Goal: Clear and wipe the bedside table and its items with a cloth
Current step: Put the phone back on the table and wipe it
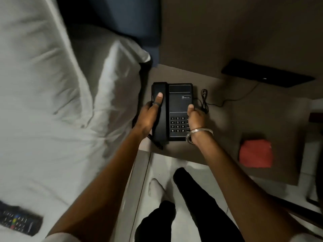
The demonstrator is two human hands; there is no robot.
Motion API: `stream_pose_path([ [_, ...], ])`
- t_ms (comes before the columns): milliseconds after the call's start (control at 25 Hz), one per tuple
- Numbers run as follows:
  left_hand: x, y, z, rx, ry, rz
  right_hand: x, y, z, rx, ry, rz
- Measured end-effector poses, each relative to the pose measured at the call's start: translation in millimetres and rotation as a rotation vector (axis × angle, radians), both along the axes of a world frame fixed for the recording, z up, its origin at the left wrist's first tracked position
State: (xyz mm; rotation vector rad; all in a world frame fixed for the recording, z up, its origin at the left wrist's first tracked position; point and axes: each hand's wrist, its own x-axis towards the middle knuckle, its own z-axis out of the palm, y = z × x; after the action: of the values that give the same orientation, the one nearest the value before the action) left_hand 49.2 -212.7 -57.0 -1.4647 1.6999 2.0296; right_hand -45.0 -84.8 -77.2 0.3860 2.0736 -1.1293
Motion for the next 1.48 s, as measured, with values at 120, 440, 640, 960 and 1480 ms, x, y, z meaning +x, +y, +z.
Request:
stream_pose_path([
  [120,-38.7,-17.8,-39.0,-0.029,-0.073,0.048,-33.3,-11.5,-39.4,0.012,0.046,0.026],
  [440,-91.0,-34.6,-80.5,-0.130,0.000,-0.002,-69.7,-21.7,-68.9,0.051,0.182,0.110],
  [640,-95.5,-38.2,-93.7,-0.217,-0.025,0.051,-72.2,-33.8,-64.1,0.126,0.236,0.174],
  [960,-81.4,-24.9,-97.7,-0.823,-0.259,-0.209,-44.9,-10.0,-42.5,0.305,0.607,0.143],
  [1480,27.0,79.8,-133.4,-1.126,-0.396,-0.507,-12.6,226.4,-93.5,0.834,0.355,0.213],
])
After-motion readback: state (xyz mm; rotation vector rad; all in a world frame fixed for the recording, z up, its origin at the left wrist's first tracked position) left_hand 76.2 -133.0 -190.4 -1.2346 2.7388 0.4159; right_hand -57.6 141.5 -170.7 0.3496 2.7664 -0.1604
